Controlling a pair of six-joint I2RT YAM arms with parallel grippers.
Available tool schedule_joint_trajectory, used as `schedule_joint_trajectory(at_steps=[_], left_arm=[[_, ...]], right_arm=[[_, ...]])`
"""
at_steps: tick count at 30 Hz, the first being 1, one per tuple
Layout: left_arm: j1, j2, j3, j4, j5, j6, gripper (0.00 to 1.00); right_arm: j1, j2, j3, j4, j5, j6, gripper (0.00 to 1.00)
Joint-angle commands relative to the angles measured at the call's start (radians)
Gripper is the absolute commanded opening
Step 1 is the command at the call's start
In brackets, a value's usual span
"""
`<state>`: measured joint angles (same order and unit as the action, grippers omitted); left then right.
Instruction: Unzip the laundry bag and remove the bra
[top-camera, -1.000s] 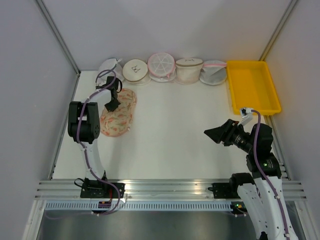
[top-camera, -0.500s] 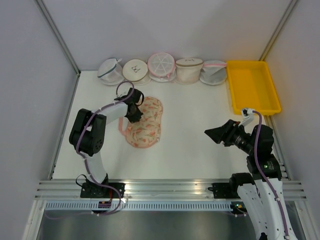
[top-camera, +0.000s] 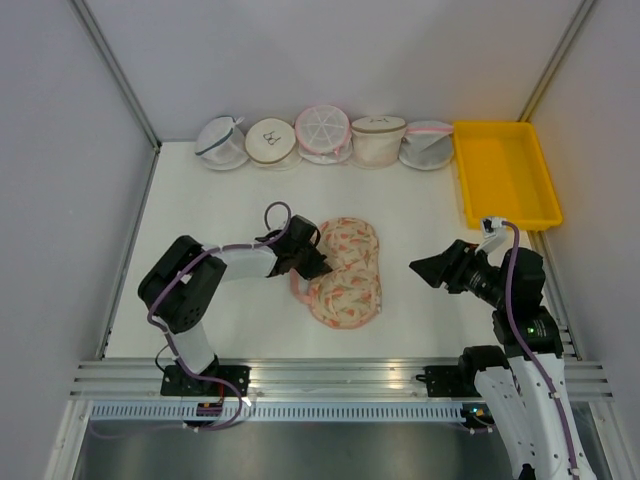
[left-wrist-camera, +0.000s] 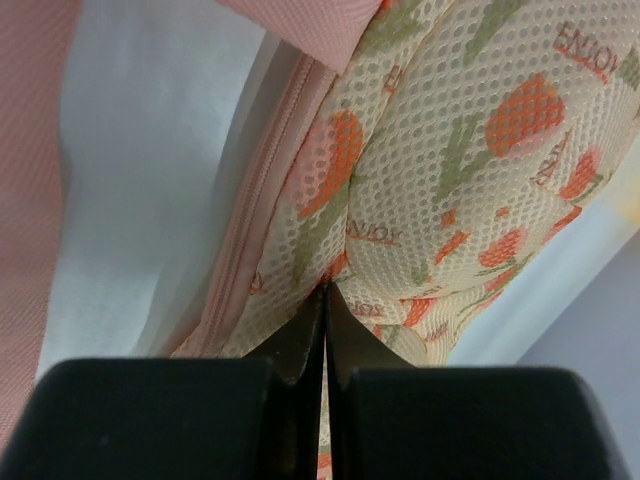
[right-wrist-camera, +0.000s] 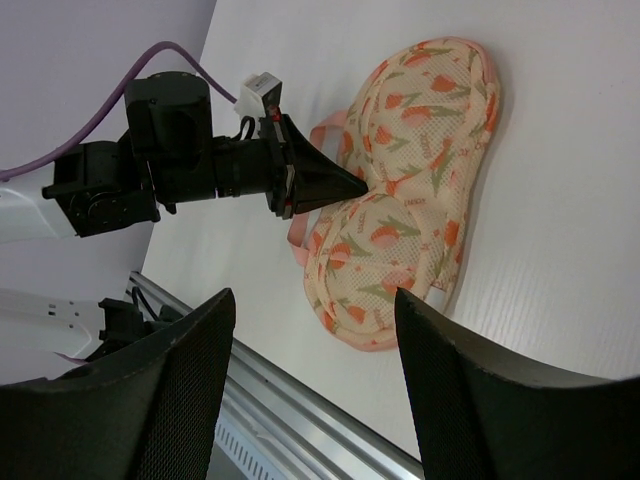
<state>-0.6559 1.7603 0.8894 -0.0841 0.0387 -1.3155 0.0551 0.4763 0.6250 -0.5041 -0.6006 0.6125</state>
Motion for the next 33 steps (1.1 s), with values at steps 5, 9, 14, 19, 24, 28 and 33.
schedule_joint_trajectory(at_steps=[5, 9, 14, 19, 24, 28, 33], left_arm=[[-0.059, -0.007, -0.067, 0.151, 0.07, -0.107, 0.02], [-0.059, -0.125, -0.147, 0.328, 0.067, -0.062, 0.43], [-0.059, -0.263, -0.175, 0.282, 0.067, 0.039, 0.89], [-0.06, -0.511, -0.269, 0.14, 0.034, 0.081, 0.93], [-0.065, -0.79, -0.412, -0.047, 0.024, 0.07, 1.0], [-0.102, -1.025, -0.584, -0.094, 0.043, 0.019, 1.0], [-0.113, -1.225, -0.704, -0.098, 0.069, -0.028, 1.0]], right_arm=[[0.003, 0.002, -0.001, -0.031, 0.018, -0.036, 0.71], [0.002, 0.004, -0.011, -0.028, 0.019, -0.04, 0.71], [0.002, 0.013, -0.027, -0.022, 0.025, -0.053, 0.72], [0.003, 0.05, -0.068, -0.017, 0.054, -0.085, 0.72], [0.003, 0.146, -0.155, 0.013, 0.055, -0.115, 0.71], [0.008, 0.222, -0.217, 0.062, 0.044, -0.111, 0.71], [0.072, 0.307, -0.252, 0.175, 0.091, -0.042, 0.73]])
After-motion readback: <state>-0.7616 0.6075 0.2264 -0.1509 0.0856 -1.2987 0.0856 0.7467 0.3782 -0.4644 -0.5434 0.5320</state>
